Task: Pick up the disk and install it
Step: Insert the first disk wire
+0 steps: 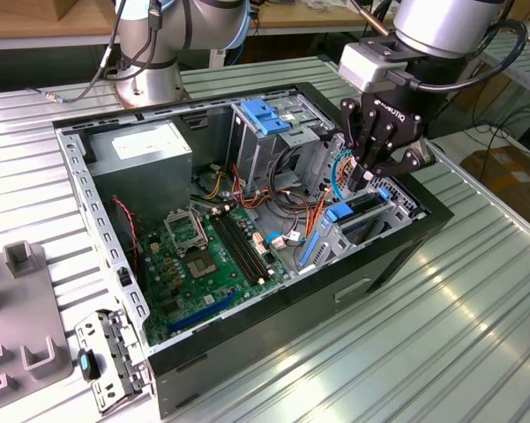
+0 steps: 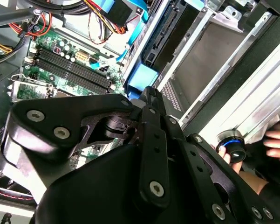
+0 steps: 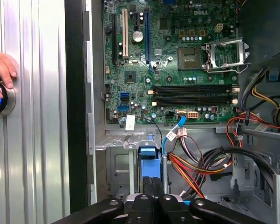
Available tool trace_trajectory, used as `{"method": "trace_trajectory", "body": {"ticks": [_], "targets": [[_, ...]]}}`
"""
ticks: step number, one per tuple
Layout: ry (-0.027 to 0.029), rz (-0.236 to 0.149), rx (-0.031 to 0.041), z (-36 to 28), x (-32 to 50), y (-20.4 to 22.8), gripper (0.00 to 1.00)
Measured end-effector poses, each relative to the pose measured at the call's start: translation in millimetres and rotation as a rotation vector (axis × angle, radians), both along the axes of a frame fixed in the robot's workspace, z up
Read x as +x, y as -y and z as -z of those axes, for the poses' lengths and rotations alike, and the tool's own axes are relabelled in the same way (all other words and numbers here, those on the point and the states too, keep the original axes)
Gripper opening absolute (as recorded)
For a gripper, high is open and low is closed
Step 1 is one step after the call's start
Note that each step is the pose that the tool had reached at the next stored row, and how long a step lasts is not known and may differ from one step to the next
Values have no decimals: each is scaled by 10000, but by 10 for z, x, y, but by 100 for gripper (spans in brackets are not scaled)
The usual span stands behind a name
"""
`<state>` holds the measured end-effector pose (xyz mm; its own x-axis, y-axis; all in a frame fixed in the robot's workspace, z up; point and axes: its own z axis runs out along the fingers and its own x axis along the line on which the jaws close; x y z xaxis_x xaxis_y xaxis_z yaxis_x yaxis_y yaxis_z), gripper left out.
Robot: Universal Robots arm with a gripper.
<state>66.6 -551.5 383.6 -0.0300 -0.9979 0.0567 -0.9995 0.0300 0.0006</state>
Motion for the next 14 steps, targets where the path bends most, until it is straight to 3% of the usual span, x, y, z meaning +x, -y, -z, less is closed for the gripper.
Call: {"method": "trace_trajectory", "body": {"ticks": [6, 11, 14], "targets": [[0, 0, 0, 3, 60, 0, 11], [0, -4, -5, 8, 178, 0, 11], [0, -216, -3, 9, 191, 0, 11]]}}
